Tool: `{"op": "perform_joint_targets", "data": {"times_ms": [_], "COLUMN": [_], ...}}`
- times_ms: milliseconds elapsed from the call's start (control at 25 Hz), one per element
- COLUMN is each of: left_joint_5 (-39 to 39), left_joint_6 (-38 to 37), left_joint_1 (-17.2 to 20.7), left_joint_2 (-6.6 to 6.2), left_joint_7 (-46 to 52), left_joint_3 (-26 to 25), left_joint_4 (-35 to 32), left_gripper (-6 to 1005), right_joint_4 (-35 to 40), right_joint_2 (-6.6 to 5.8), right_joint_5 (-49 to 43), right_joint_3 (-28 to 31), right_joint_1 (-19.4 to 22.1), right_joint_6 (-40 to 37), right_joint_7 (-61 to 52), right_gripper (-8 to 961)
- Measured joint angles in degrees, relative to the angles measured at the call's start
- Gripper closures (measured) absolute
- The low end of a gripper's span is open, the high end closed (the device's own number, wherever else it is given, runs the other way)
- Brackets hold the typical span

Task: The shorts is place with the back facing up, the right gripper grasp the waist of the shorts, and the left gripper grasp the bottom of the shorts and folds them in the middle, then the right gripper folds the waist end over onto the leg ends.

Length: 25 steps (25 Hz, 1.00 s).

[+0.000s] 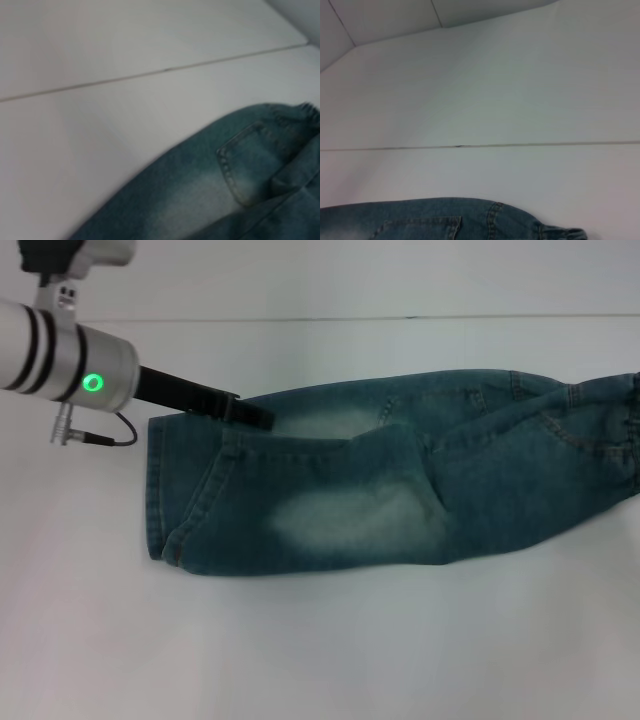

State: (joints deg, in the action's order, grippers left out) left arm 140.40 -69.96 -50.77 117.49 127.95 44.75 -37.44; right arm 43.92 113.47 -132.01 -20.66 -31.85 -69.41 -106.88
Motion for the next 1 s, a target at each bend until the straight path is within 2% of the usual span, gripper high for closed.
{"op": "perform_joint_targets", "data": {"times_ms": [160, 440, 560, 680, 800, 1000], "left_joint_5": [0.37, 0.7, 1.58, 4.27, 7.9, 10.31], "left_joint_6": [3.67, 8.39, 10.06, 11.07, 11.25, 11.85], "left_joint_1": [-0.25, -0.39, -0.39, -0.71, -1.44, -1.85], "left_joint_2": [0.33, 0.59, 0.77, 1.48, 2.21, 2.61], "left_joint_7": [3.32, 5.49, 6.27, 7.18, 8.18, 9.51], "left_joint_3": [4.11, 6.71, 9.37, 11.28, 11.54, 11.61], "left_joint_4": [0.0, 0.19, 0.49, 0.69, 0.97, 1.25], "left_gripper": [513, 245, 224, 203, 189, 189], "right_joint_4": [-0.03, -0.06, -0.06, -0.06, -0.06, -0.06], "right_joint_2": [0.03, 0.09, 0.09, 0.09, 0.09, 0.09], "right_joint_5": [0.0, 0.0, 0.0, 0.0, 0.08, 0.68], "right_joint_3": [0.08, 0.09, 0.31, 0.38, 0.45, 0.51], "right_joint_1": [0.07, 0.23, 0.23, 0.27, 0.32, 0.44], "right_joint_6": [-0.36, -0.74, -1.17, -1.46, -1.87, -2.04], "right_joint_7": [0.0, 0.01, 0.0, 0.0, 0.0, 0.0], "right_gripper": [896, 895, 894, 894, 893, 892]}}
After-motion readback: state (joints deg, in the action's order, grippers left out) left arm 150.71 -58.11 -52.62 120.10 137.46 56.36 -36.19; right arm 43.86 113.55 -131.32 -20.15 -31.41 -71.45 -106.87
